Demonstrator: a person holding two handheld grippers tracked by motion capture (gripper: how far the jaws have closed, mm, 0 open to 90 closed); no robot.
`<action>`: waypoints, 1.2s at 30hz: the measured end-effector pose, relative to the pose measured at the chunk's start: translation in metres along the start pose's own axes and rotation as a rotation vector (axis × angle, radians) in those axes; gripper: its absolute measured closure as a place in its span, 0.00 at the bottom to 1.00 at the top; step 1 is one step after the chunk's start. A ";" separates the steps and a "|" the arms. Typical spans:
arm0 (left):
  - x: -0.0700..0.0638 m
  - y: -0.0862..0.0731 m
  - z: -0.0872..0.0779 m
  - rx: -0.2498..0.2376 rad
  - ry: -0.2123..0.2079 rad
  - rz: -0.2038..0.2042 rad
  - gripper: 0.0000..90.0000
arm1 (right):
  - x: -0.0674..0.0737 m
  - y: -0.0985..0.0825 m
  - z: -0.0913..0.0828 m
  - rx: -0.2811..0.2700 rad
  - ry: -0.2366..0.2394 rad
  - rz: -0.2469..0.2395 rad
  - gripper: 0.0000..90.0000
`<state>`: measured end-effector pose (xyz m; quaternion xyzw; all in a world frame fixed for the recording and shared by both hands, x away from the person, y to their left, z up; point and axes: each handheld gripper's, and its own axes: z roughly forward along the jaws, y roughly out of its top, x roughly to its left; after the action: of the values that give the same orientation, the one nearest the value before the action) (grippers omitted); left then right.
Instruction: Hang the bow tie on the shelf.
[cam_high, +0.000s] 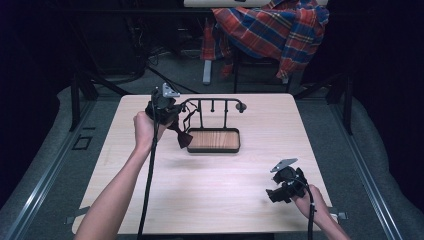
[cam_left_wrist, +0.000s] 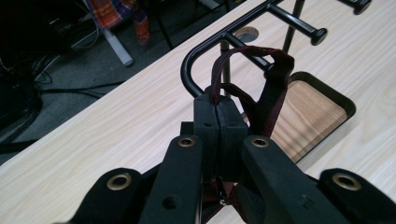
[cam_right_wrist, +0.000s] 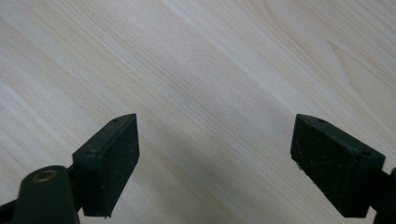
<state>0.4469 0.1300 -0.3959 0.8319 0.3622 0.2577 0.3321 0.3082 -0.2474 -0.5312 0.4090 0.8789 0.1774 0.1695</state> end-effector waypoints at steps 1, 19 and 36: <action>0.000 0.000 0.001 -0.001 0.001 0.002 0.99 | 0.000 0.000 0.000 0.001 0.002 -0.002 0.17; 0.014 -0.004 0.023 0.052 0.022 -0.014 0.99 | 0.002 0.001 0.002 0.010 0.001 -0.012 0.17; 0.011 -0.014 0.042 0.107 0.001 -0.008 0.99 | 0.002 0.001 0.002 0.012 0.001 -0.015 0.17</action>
<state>0.4757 0.1310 -0.4313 0.8471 0.3788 0.2369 0.2879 0.3086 -0.2444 -0.5328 0.4033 0.8832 0.1710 0.1677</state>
